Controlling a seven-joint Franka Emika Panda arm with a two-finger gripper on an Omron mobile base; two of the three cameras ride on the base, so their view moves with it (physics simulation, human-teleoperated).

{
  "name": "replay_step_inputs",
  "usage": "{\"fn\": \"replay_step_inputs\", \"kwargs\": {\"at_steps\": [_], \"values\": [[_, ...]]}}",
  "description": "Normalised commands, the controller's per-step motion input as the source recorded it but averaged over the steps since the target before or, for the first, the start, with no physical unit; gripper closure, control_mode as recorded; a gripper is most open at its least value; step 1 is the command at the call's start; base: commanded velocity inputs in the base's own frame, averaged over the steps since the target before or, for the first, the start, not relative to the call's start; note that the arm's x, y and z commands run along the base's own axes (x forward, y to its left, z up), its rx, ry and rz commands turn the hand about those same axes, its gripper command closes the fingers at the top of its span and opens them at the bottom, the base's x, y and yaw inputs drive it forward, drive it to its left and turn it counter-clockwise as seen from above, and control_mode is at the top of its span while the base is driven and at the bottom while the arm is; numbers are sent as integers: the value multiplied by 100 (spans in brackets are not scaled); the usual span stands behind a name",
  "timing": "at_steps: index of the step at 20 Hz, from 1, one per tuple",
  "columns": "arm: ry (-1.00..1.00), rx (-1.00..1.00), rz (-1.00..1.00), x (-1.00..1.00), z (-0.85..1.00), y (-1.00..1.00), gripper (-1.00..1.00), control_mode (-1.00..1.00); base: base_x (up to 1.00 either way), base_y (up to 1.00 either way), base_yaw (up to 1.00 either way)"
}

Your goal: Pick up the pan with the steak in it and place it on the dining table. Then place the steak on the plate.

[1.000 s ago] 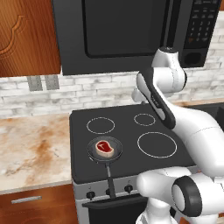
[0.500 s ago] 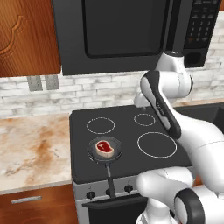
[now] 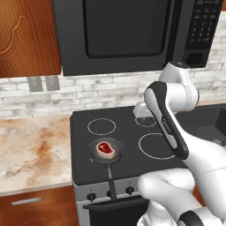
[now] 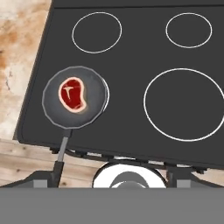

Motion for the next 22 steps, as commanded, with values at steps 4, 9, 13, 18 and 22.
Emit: {"fn": "replay_step_inputs", "kwargs": {"at_steps": [4,9,13,18,22], "values": [[0,2,0,-19,-25,51,-100,-100,0,0,0],[0,0,0,-14,-30,66,-100,-100,0,0,0],[0,0,0,-13,-37,57,-100,-100,0,0,0],[0,0,0,-1,-48,45,-100,-100,0,0,0],[0,0,0,0,-57,42,-100,-100,0,0,0]]}}
